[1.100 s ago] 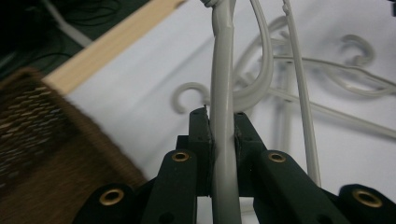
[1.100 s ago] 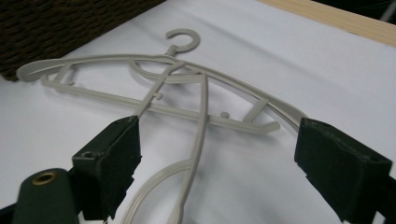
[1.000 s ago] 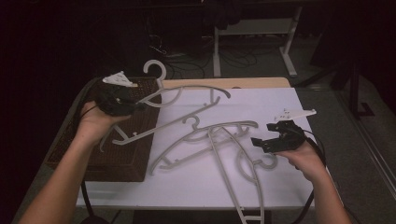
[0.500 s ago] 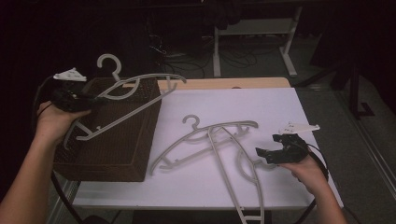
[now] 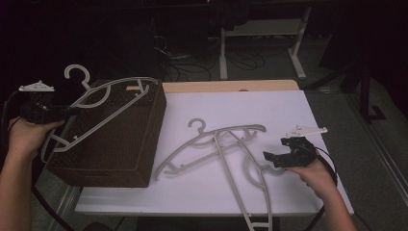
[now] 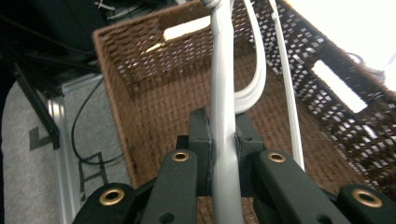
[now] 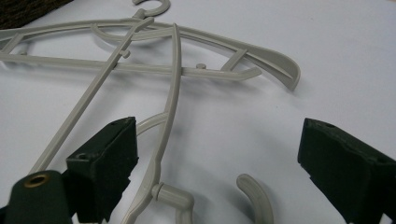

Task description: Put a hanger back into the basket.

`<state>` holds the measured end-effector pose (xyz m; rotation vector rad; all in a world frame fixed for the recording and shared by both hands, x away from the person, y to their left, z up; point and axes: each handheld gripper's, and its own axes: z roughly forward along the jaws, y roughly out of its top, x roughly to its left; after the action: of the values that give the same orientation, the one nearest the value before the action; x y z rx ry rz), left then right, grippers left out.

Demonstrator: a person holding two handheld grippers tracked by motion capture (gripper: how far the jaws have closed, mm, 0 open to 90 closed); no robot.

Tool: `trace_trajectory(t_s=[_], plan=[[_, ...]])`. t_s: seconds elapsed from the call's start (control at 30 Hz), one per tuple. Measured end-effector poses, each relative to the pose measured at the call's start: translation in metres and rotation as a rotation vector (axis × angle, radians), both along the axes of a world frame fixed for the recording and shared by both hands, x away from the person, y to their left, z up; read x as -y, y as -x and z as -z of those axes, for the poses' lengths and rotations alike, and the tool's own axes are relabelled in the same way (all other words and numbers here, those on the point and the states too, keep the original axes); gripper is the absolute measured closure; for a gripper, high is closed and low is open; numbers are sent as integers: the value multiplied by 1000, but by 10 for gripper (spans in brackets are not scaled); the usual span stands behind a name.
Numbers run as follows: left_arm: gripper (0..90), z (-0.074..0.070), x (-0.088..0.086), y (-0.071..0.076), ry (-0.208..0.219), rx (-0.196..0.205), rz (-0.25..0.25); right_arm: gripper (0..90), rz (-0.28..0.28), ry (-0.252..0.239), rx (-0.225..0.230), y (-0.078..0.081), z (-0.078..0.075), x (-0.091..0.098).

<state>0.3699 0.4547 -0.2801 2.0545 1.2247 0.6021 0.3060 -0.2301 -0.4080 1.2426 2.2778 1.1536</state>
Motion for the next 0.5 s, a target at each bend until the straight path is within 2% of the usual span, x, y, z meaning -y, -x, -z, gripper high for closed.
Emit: trace_trajectory(t_s=[0.17,0.3,0.5], plan=[[817,17,5,-6,-12,-32,1,117,-1,2,-1,-1,0,-1],[817,30,13,-13,-40,-48,-15,117,-4,2,-2,-1,0,-2],[811,53,19,-22,-77,-116,-14,118,-5,8,-4,-1,1,-2]])
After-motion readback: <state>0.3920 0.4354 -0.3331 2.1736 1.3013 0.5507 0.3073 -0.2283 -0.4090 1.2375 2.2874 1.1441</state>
